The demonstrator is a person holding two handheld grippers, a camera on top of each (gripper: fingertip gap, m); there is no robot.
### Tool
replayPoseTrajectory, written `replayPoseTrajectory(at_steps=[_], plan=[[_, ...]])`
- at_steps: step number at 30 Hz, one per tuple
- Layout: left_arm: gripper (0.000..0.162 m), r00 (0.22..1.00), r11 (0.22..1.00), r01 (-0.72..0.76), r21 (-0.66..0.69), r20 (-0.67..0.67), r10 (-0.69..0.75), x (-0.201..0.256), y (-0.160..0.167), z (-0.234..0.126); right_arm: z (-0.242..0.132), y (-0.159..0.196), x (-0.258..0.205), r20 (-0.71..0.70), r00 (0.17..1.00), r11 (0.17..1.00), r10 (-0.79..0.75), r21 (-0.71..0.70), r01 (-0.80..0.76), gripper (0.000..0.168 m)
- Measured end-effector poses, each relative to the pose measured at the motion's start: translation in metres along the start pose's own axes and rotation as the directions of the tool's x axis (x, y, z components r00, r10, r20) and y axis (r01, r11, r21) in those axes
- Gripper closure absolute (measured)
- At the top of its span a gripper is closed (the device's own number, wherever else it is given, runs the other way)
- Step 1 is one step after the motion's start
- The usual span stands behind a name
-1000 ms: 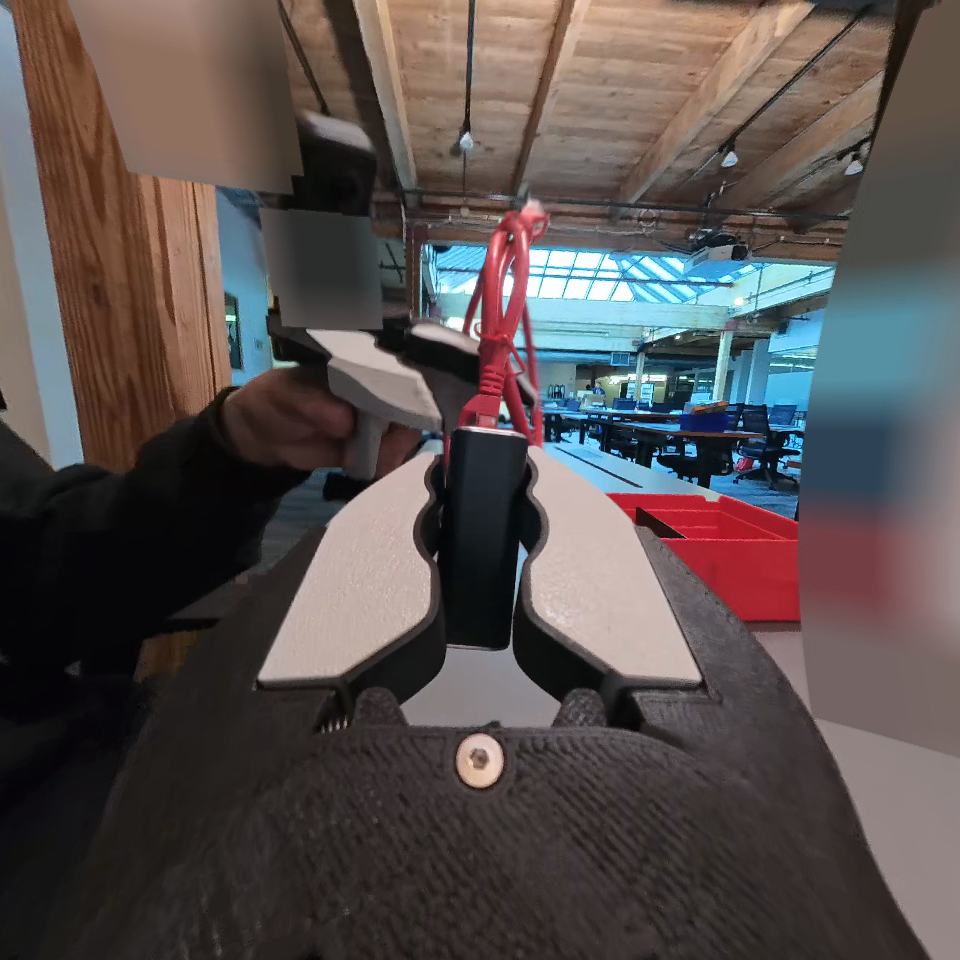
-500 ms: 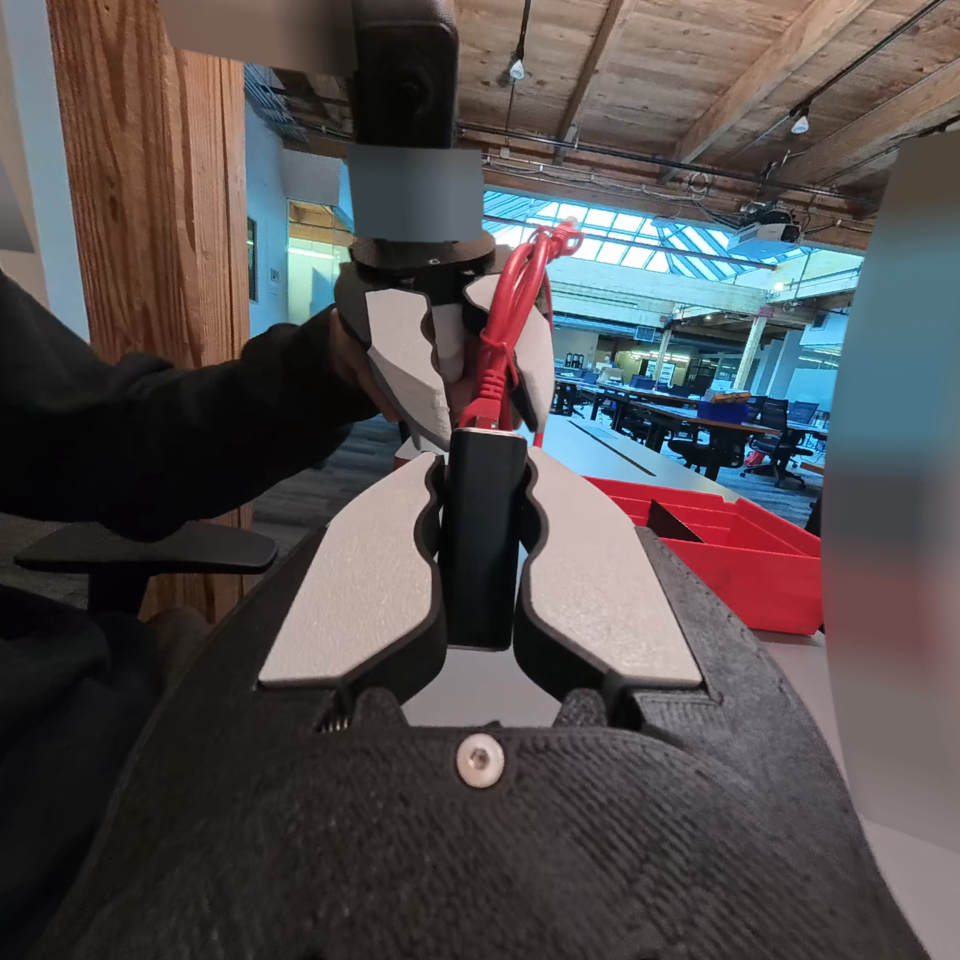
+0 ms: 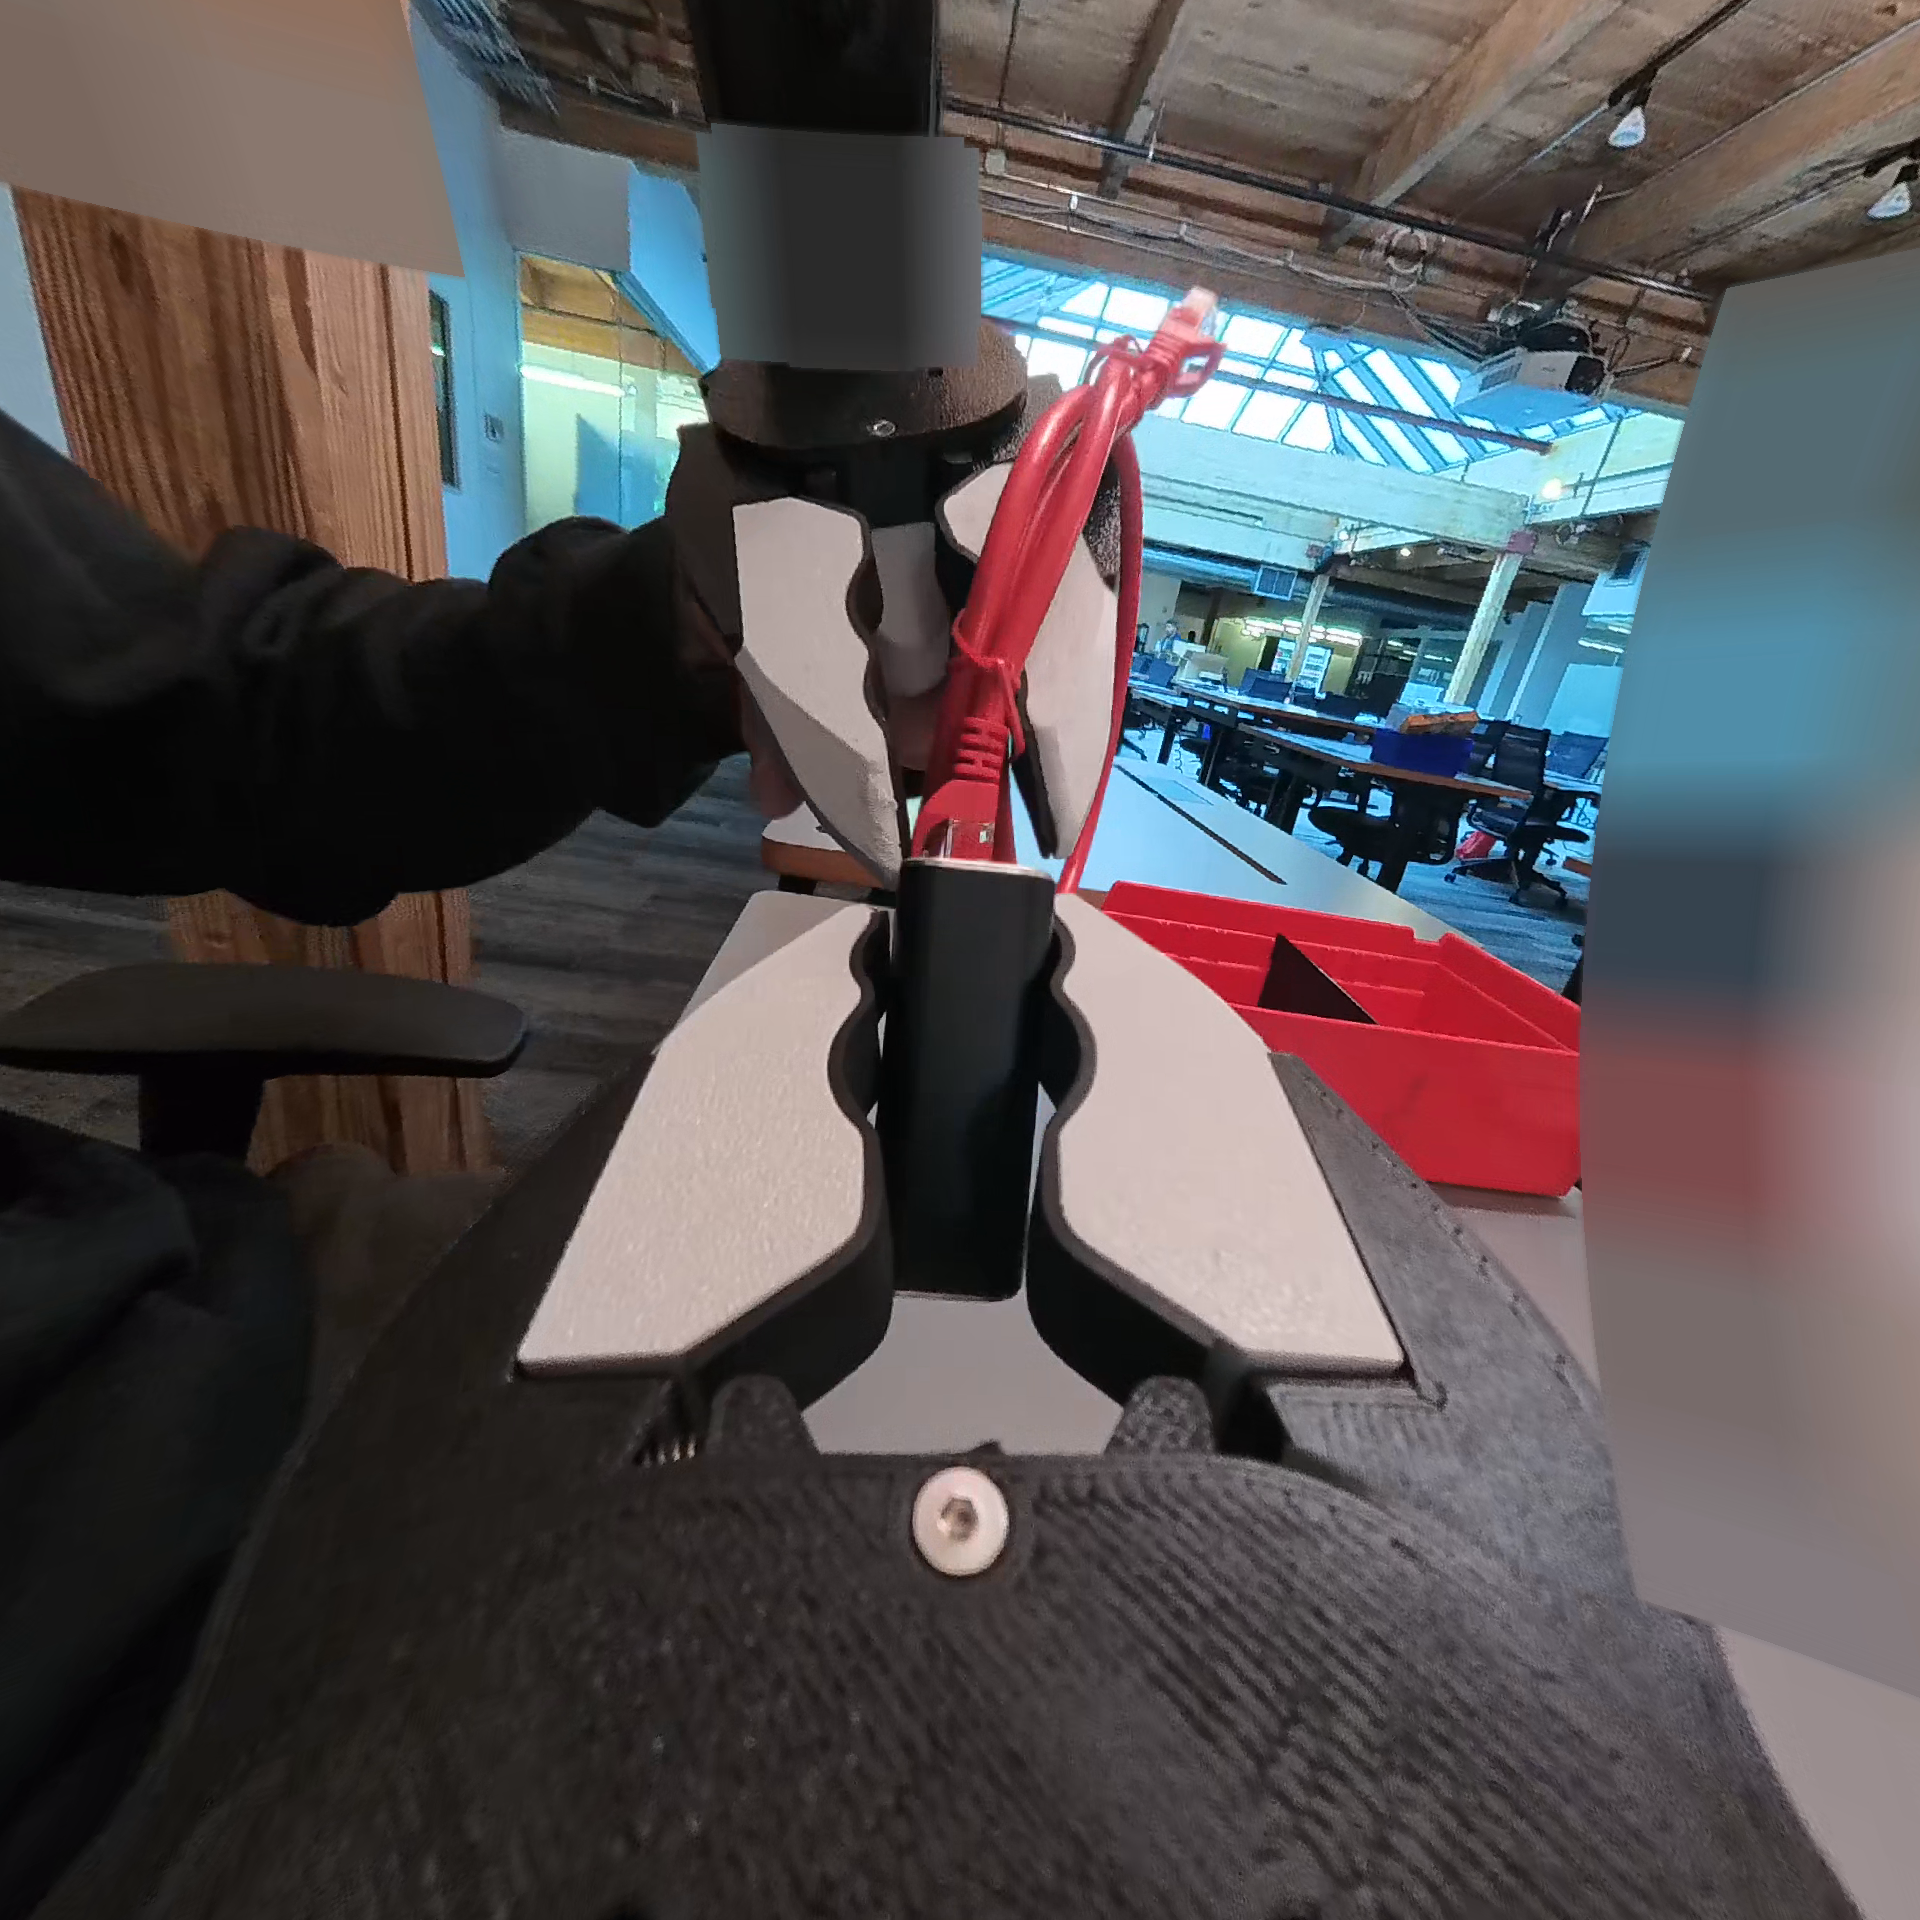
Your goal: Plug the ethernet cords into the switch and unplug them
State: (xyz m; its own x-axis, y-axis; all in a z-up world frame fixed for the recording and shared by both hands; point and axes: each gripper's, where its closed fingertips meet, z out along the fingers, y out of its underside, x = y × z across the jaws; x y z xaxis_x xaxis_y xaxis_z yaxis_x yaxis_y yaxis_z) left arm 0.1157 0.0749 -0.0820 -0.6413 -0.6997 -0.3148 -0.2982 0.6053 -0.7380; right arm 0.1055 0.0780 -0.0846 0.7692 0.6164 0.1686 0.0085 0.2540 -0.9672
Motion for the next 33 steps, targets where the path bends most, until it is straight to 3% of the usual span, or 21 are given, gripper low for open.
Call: replayPoseTrajectory(at_steps=[14,26,33], plan=[[0.141,1.0,1.0,-0.001,0.03,-0.002,0.001,-0.002,0.005,0.007,-0.004,0.003,0.004,-0.009,1.0,1.0,-0.008,-0.001,0.008,0.141],[0.143,0.996,0.986,0.093,0.141,0.001,-0.094,-0.002,0.009,0.009,-0.004,0.004,0.007,-0.013,0.999,0.999,0.037,0.031,-0.036,0.141],[0.143,0.993,0.99,0.025,0.136,0.112,-0.041,-0.004,0.014,0.009,-0.001,0.009,0.009,-0.031,0.999,0.999,0.037,-0.006,-0.037,0.142]])
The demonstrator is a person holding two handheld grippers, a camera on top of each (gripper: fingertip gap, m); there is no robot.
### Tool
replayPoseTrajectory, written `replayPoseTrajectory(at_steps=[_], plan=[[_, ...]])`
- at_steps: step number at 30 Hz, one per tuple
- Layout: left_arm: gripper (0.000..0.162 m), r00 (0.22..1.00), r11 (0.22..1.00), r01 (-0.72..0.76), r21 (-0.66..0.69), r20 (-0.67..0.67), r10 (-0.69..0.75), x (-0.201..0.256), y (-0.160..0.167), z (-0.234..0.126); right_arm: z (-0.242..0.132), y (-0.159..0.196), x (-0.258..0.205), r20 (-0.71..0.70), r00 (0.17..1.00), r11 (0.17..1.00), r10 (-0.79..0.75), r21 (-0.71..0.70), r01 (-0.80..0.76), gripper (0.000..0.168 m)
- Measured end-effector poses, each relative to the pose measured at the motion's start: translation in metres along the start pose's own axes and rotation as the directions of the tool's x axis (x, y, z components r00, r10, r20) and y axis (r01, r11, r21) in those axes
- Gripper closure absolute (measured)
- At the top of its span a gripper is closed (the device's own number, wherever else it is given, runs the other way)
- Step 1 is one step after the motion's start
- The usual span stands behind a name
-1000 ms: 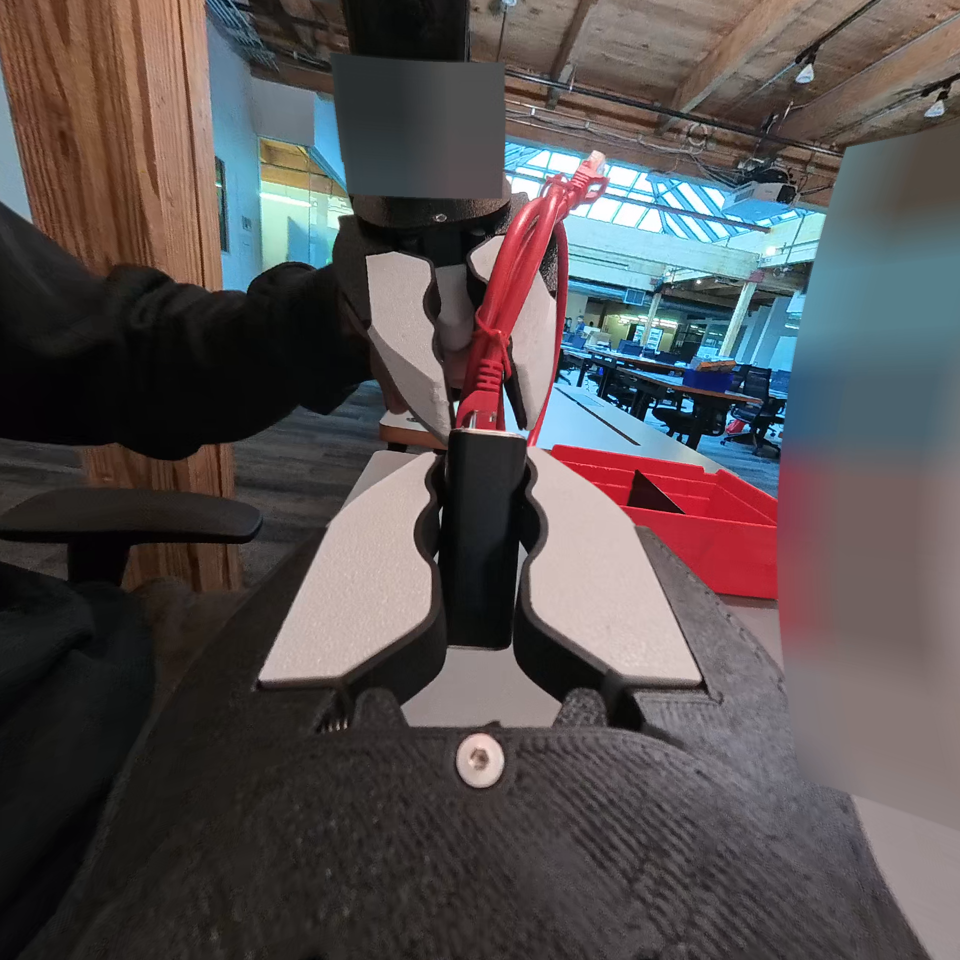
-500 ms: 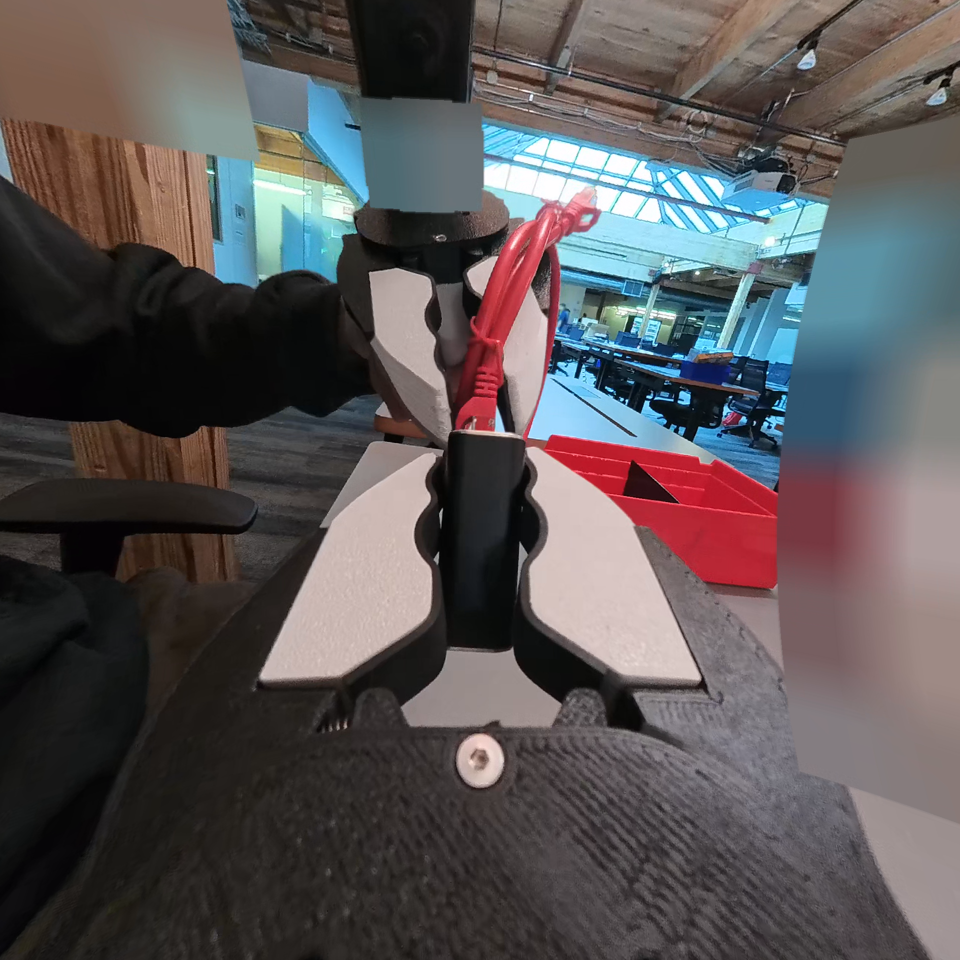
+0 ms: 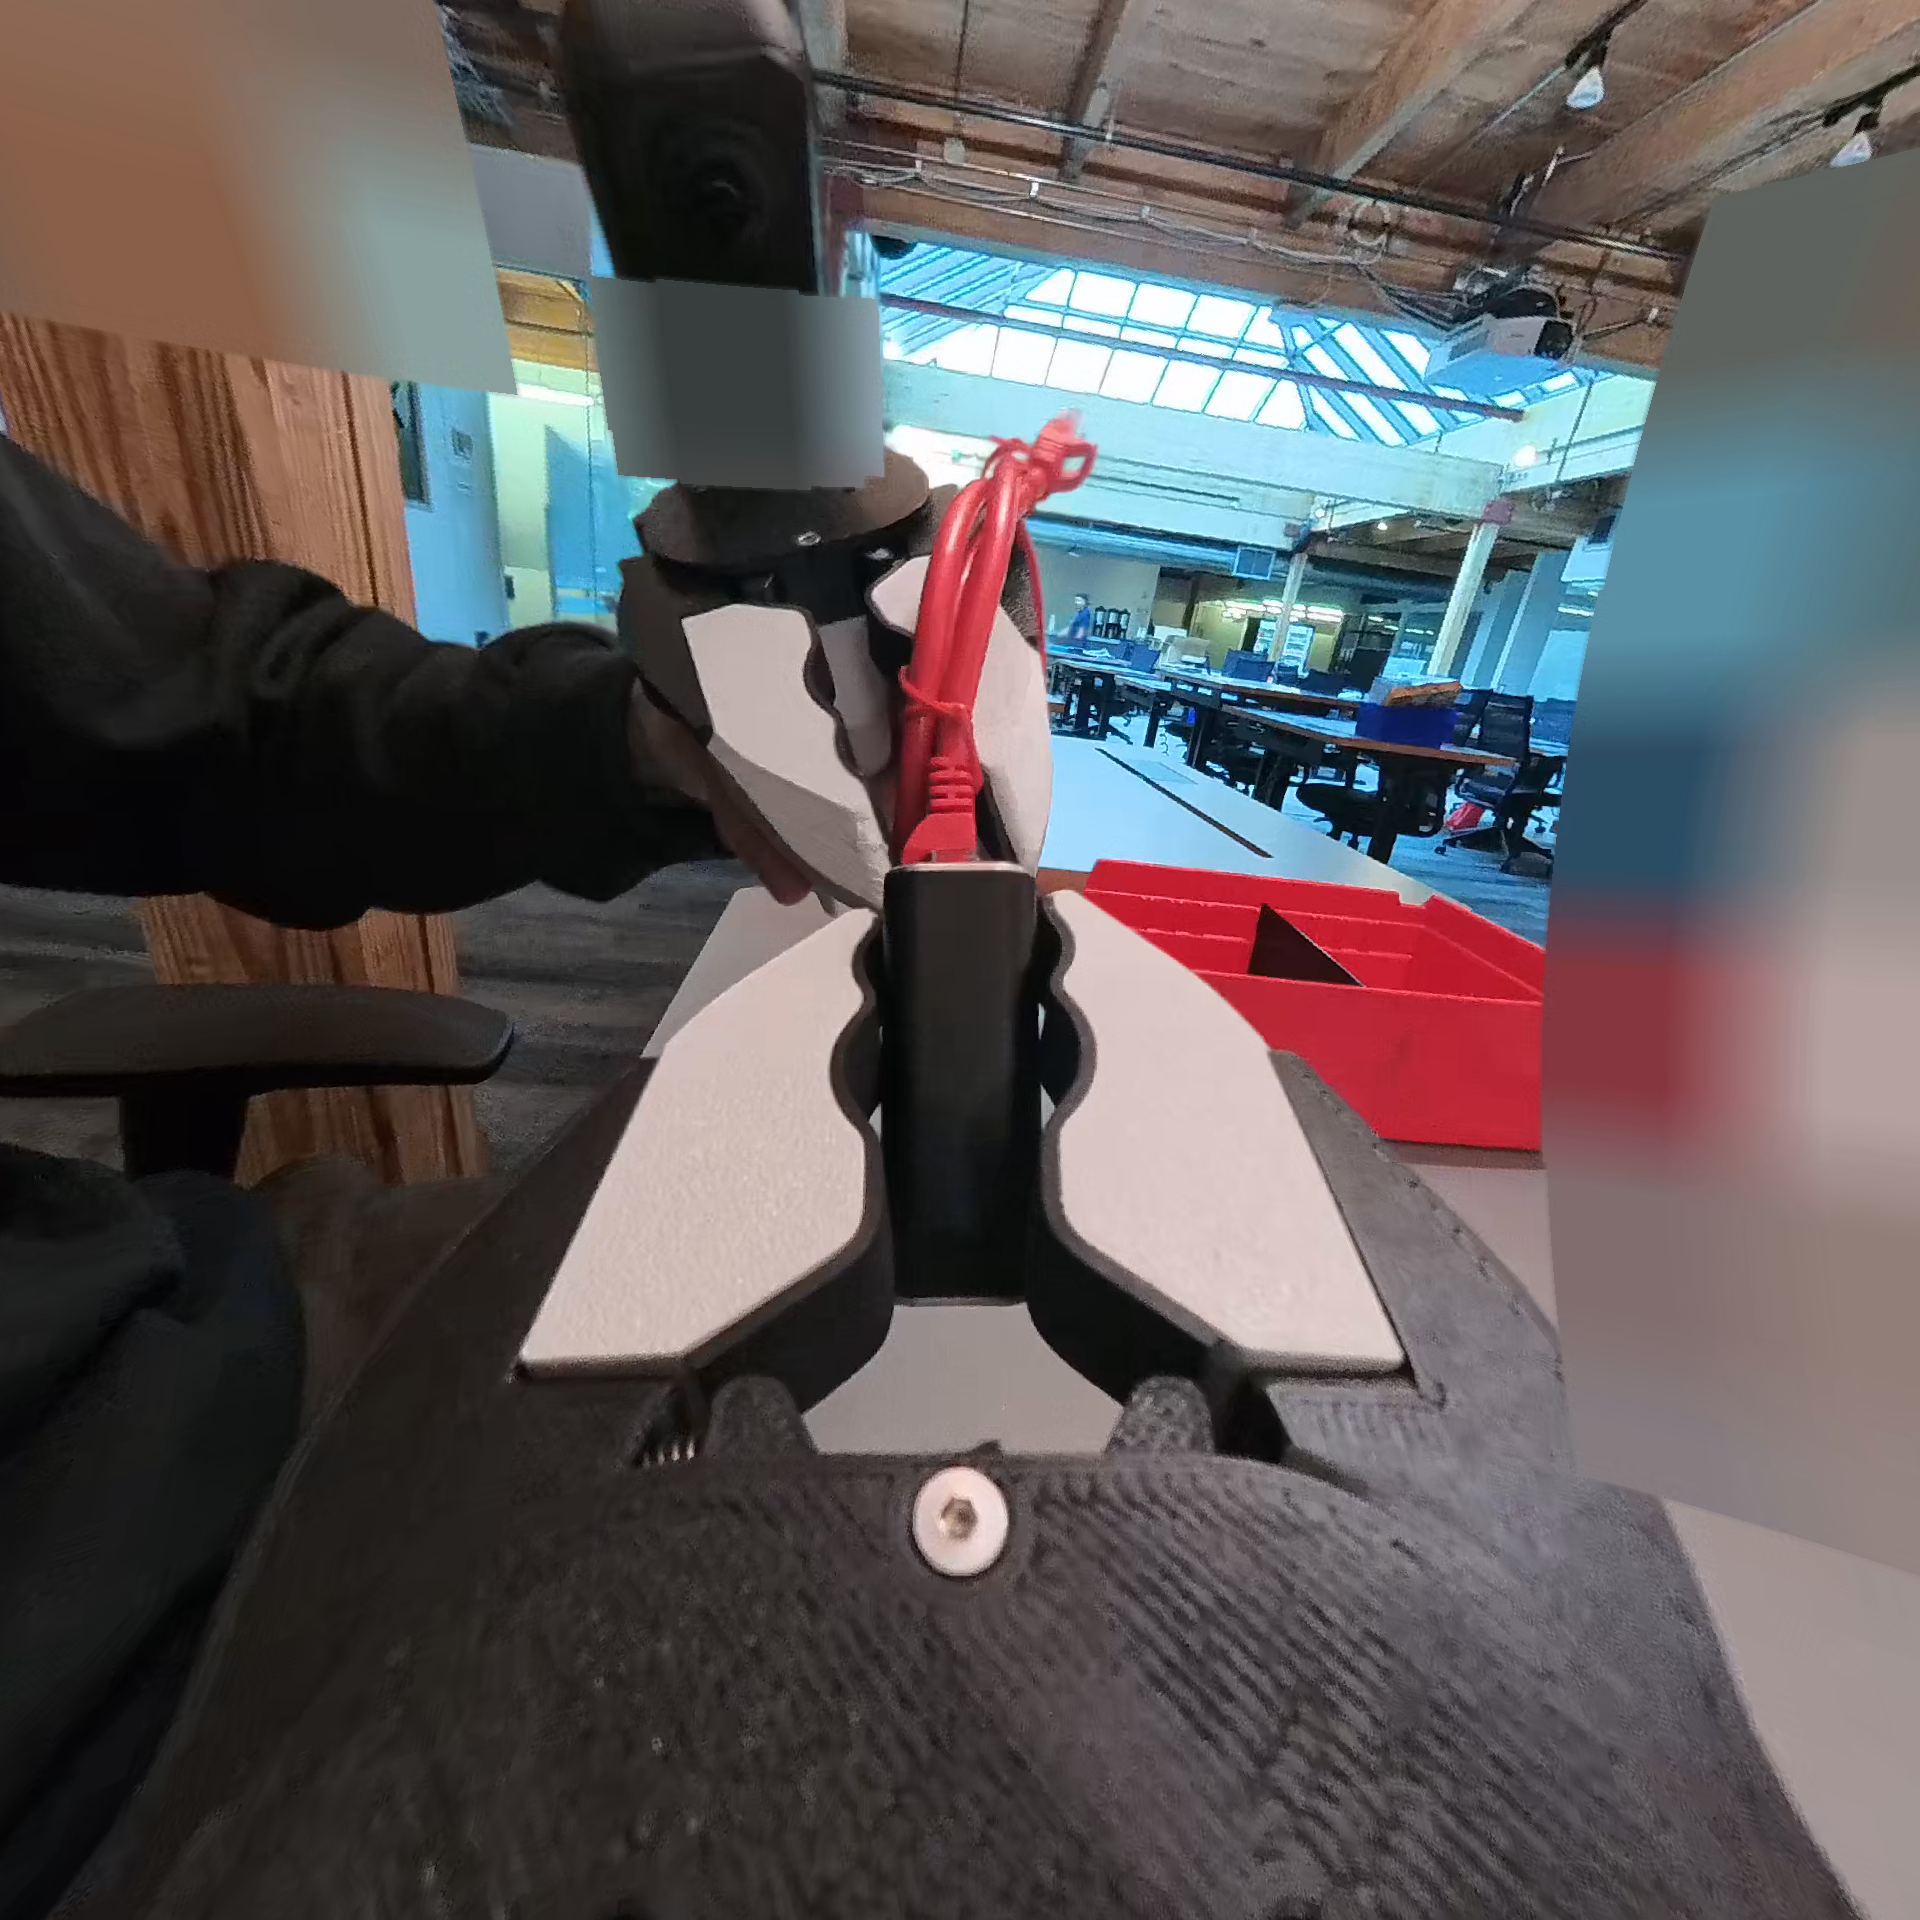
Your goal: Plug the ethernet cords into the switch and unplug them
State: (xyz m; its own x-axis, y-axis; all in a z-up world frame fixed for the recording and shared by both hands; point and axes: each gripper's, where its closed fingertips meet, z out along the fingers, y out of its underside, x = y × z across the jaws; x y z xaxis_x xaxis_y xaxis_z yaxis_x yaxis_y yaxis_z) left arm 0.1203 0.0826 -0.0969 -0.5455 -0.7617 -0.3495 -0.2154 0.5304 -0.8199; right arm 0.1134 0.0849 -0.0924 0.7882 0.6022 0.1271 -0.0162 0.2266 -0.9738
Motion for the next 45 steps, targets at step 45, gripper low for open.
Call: replayPoseTrajectory(at_steps=[45], plan=[[0.15,0.951,0.926,0.237,0.295,0.124,-0.282,-0.015,-0.013,0.023,-0.019,0.001,0.022,-0.077,0.995,0.996,0.062,0.075,-0.056,0.139]])
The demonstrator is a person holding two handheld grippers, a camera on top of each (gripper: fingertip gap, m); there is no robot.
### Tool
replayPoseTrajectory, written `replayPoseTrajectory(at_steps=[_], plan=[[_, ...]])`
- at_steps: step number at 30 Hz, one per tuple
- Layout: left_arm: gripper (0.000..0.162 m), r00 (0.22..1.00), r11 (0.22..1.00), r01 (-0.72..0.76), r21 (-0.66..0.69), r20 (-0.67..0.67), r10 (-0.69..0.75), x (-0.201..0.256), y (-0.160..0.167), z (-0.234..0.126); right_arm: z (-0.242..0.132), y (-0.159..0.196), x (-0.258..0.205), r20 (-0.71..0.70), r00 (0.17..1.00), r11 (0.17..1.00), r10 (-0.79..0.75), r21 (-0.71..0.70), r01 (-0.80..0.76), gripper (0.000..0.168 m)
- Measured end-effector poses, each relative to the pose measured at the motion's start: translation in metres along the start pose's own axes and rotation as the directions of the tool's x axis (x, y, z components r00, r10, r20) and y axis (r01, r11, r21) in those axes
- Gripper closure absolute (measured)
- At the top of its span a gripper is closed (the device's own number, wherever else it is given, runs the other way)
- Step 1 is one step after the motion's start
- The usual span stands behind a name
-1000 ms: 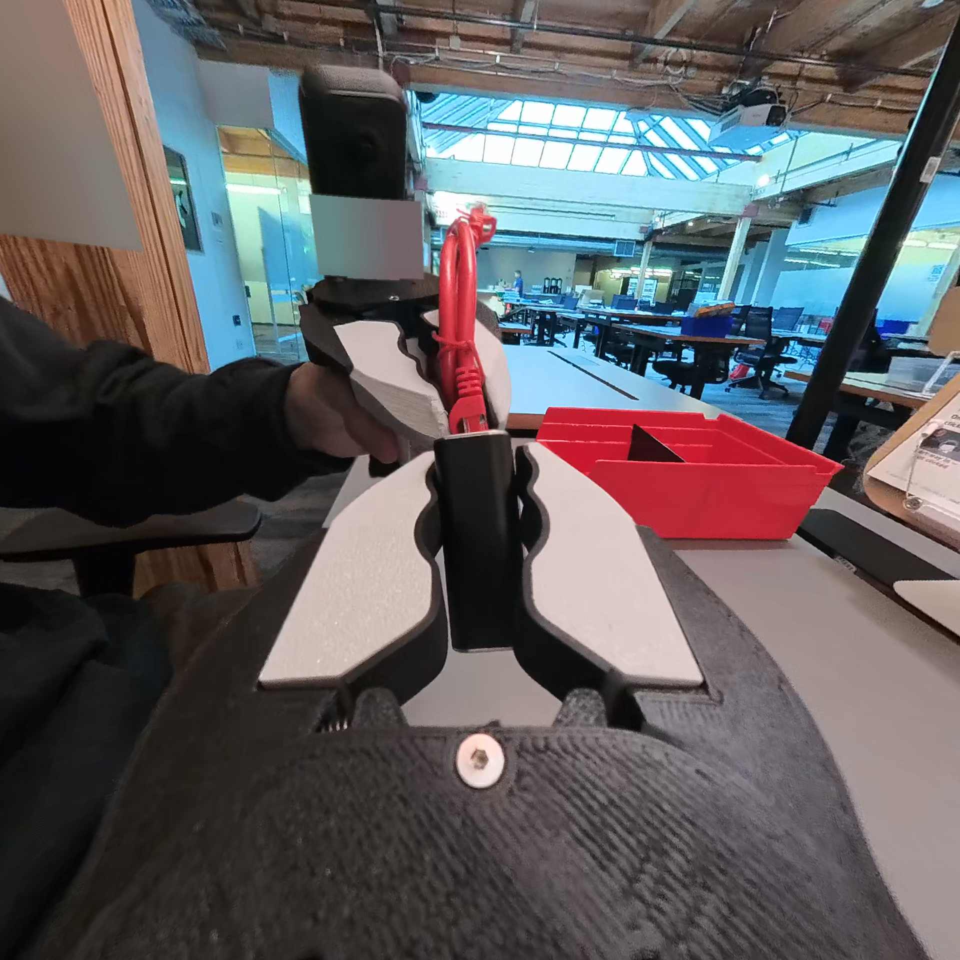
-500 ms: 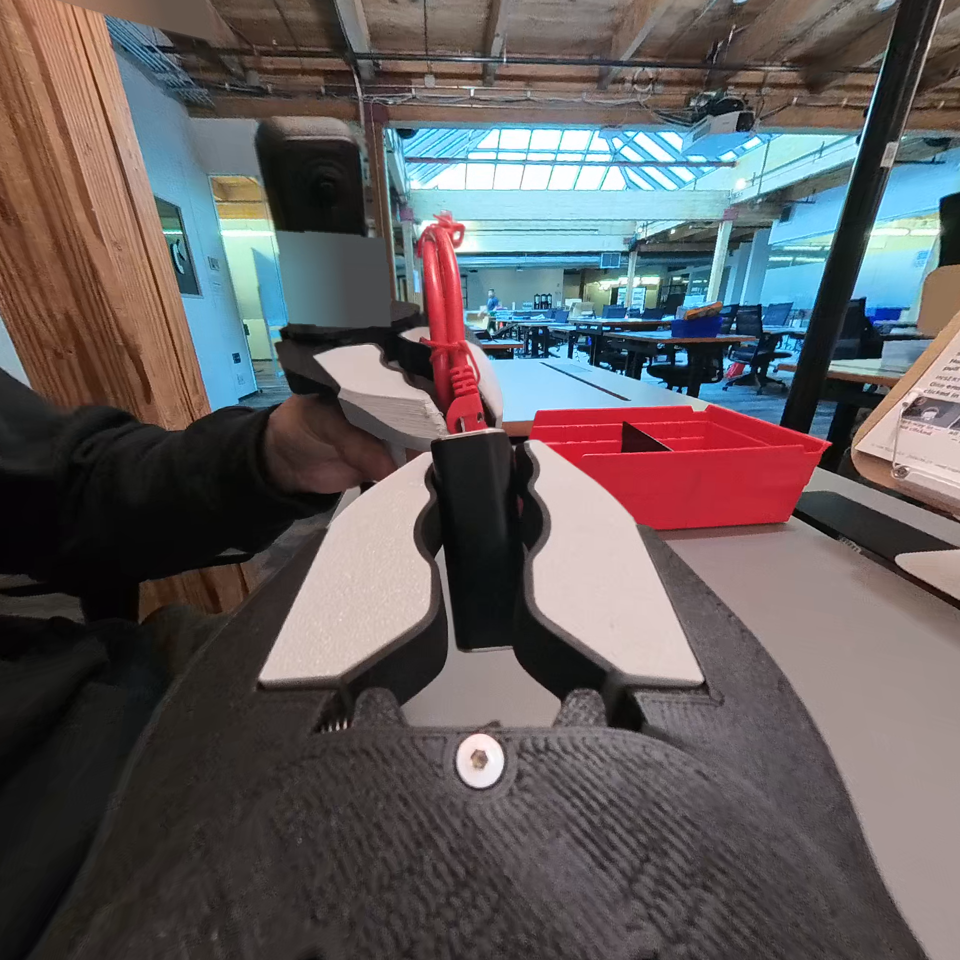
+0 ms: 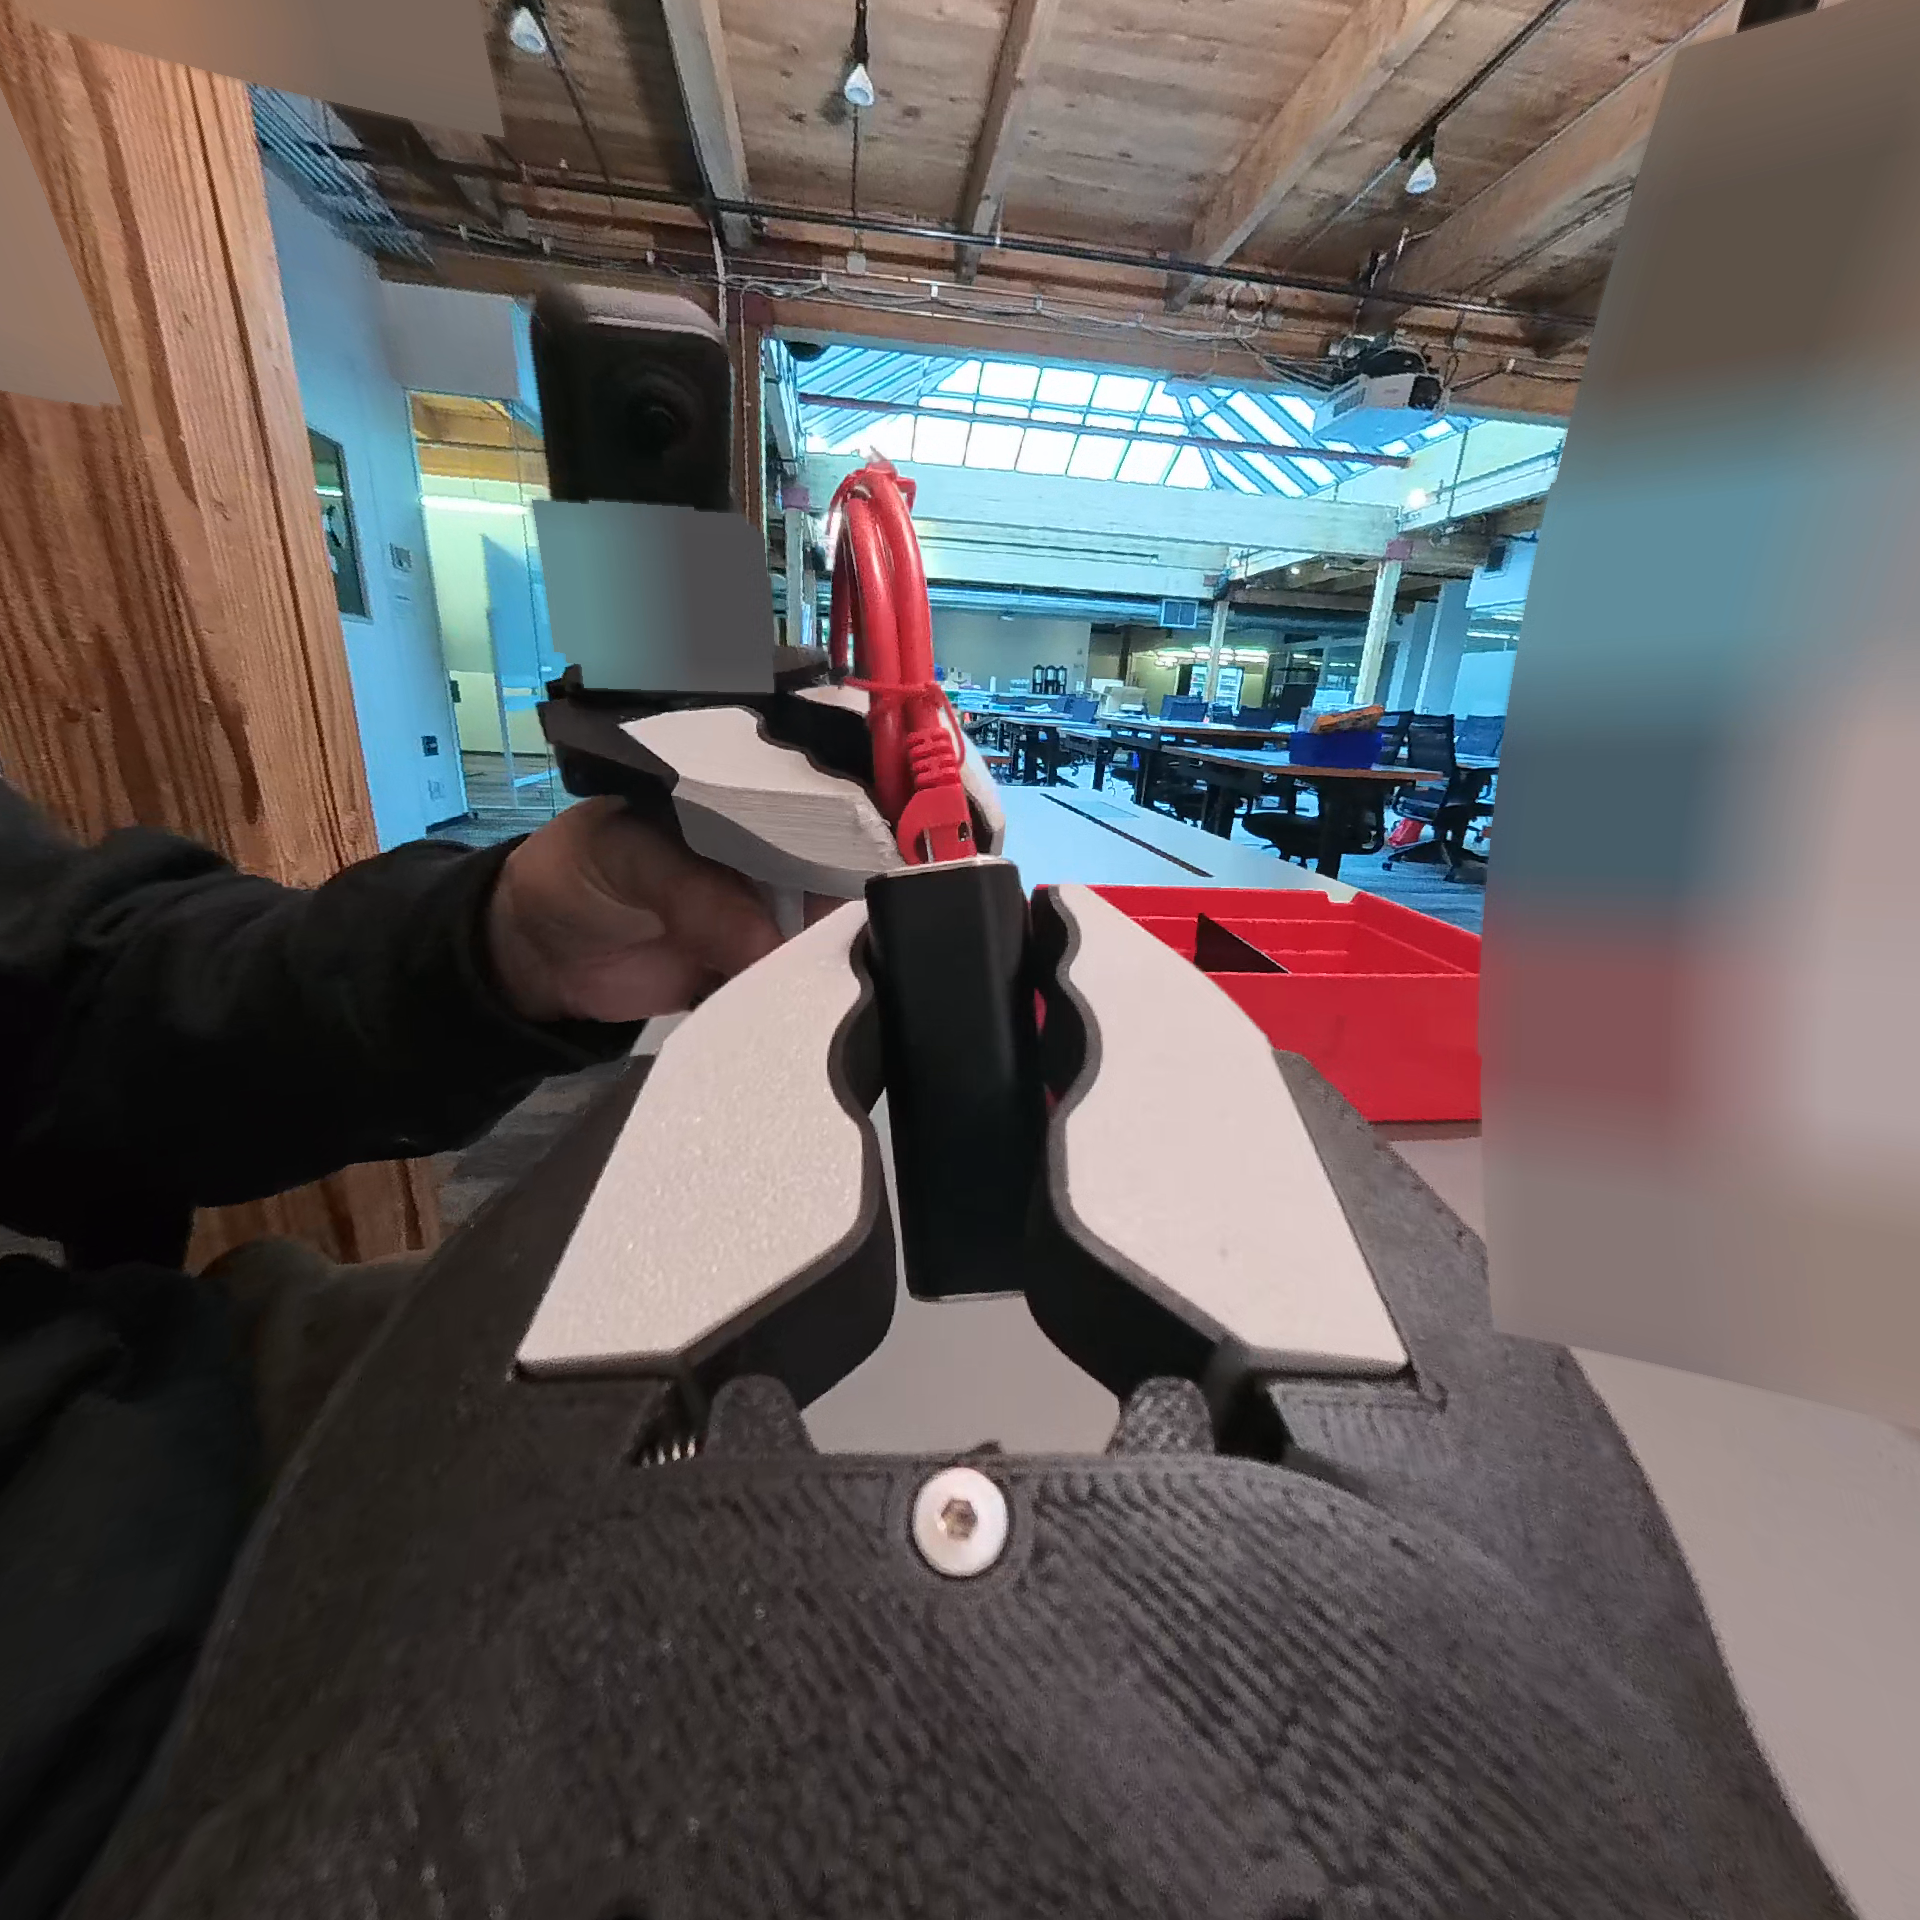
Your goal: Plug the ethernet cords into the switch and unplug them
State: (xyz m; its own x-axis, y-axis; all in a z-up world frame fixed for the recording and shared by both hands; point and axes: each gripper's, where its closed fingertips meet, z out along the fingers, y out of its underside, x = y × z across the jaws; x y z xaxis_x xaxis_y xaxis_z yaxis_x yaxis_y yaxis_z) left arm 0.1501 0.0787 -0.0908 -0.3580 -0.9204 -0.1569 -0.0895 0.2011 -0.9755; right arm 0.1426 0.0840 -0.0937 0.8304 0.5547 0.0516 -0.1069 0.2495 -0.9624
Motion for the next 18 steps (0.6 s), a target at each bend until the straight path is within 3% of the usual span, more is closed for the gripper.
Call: replayPoseTrajectory(at_steps=[14,18], plan=[[0.151,0.966,0.962,0.246,0.117,-0.108,-0.234,-0.0033,-0.0025,0.003,-0.0012,-0.0016,0.003,-0.025,1.0,1.0,-0.006,0.01,0.006,0.139],[0.15,0.991,0.99,0.131,0.062,-0.043,-0.128,-0.0046,0.0009,0.0027,-0.001,0.0033,0.0036,-0.01,1.0,1.0,0.025,0.005,-0.024,0.139]])
